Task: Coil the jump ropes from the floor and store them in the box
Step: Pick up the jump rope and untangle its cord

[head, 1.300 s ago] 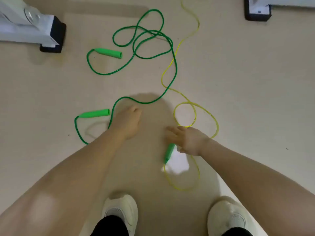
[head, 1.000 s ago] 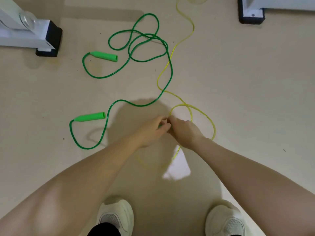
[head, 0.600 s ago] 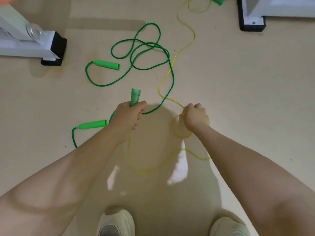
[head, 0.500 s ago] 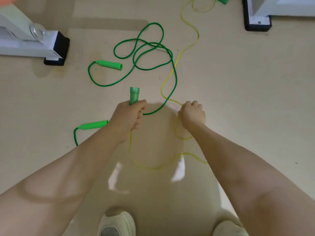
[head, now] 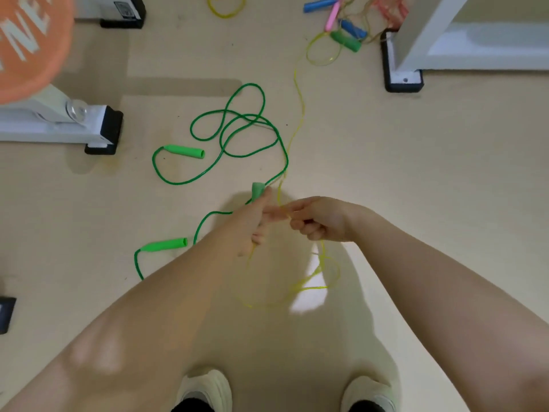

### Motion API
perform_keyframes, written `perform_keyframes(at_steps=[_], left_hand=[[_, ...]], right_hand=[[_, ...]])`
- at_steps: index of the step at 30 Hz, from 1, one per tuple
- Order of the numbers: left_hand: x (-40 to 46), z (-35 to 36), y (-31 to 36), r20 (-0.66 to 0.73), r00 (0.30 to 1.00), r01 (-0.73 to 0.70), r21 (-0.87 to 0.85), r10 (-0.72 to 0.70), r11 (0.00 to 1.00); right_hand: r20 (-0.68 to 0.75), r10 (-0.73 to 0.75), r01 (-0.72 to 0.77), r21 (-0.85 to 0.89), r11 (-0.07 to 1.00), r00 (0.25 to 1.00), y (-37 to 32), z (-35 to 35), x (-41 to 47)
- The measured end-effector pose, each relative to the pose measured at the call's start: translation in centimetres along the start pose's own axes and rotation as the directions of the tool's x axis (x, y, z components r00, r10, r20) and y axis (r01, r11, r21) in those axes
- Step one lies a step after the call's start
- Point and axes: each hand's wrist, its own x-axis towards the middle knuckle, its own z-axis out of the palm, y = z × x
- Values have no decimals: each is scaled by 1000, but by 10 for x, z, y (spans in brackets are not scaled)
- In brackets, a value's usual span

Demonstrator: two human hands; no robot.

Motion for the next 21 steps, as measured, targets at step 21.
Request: perform_keyframes(at_steps=[21], left_hand=[[-448, 84, 209, 497, 839, -507, 568, 221, 648]], right_hand=[[-441, 11, 367, 759, 538, 897, -260, 78, -419]])
